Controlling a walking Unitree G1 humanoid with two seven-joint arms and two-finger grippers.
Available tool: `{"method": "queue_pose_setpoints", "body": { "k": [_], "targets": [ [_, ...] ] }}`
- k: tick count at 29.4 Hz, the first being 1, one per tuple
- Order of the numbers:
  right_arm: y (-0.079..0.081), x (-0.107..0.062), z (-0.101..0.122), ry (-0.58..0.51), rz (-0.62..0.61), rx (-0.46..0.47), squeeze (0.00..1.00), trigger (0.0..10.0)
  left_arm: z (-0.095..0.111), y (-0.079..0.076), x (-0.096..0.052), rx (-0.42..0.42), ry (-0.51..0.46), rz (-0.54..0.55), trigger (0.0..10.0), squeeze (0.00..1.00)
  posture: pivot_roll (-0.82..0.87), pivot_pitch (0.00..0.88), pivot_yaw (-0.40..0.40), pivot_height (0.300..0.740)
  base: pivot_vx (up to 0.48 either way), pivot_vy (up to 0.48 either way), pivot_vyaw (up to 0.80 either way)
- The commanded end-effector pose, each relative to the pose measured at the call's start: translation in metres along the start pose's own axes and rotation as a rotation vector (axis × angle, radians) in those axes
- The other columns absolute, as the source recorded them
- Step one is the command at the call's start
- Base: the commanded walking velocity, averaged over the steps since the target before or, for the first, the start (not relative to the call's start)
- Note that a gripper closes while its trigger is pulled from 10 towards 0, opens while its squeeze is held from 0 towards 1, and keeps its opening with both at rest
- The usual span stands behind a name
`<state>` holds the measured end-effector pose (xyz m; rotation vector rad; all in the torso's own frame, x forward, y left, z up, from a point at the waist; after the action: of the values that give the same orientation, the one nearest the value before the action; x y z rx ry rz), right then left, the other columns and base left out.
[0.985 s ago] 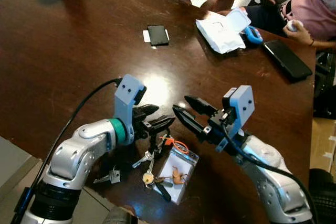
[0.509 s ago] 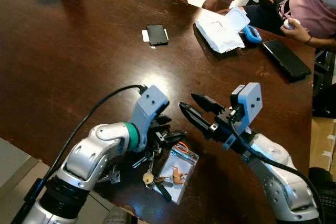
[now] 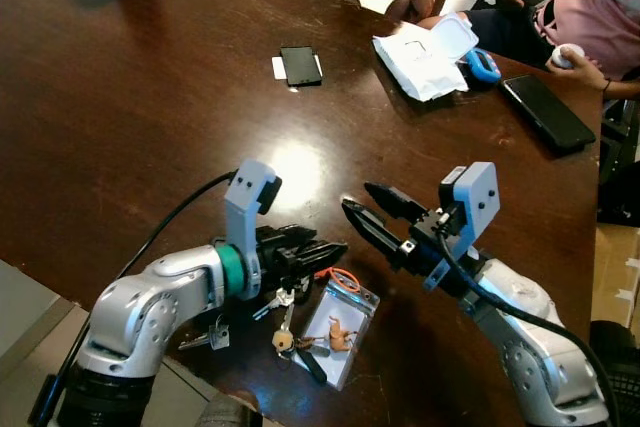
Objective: Hang keys on a hook
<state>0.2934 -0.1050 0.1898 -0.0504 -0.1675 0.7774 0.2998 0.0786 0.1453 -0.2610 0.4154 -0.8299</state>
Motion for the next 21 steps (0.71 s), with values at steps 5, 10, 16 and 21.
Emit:
{"method": "queue_pose_setpoints", "body": {
  "k": [5, 10, 16, 21],
  "targets": [
    [-0.001, -0.003, -0.001, 0.008, -0.003, 0.001, 0.0, 10.0, -0.005, 0.009, 0.001, 0.539, 0.105, 0.135, 10.0, 0.0, -0.03, 0.209, 0.021, 0.74, 0.0, 0.0, 0.0],
    [-0.001, -0.004, -0.001, 0.008, -0.003, -0.004, 0.0, 10.0, 0.003, 0.005, 0.005, 0.687, 0.114, 0.14, 10.0, 0.0, -0.04, 0.199, 0.02, 0.74, 0.0, 0.0, 0.0],
    [-0.002, -0.004, -0.001, 0.009, -0.005, -0.007, 0.0, 10.0, 0.007, 0.004, 0.004, 0.749, 0.118, 0.138, 10.0, 0.0, -0.04, 0.194, 0.023, 0.74, 0.0, 0.0, 0.0],
    [-0.001, -0.005, -0.001, 0.008, -0.007, -0.005, 0.0, 10.0, 0.009, 0.007, 0.001, 0.776, 0.11, 0.144, 10.0, 0.0, -0.04, 0.194, 0.024, 0.74, 0.0, 0.0, 0.0]
  ]
}}
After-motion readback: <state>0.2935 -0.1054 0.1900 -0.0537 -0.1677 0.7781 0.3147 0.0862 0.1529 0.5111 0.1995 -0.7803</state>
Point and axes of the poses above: a point about 5 cm out from each wrist's last joint towards the gripper, its own x axis pointing out of the wrist towards the gripper, its own z axis along the axis of the wrist's last joint, y = z × x, the point moved 4 cm from there along x, pointing out of the wrist towards the gripper, and after that the axes turned 5 degrees about -x, right-handed, at the moved point
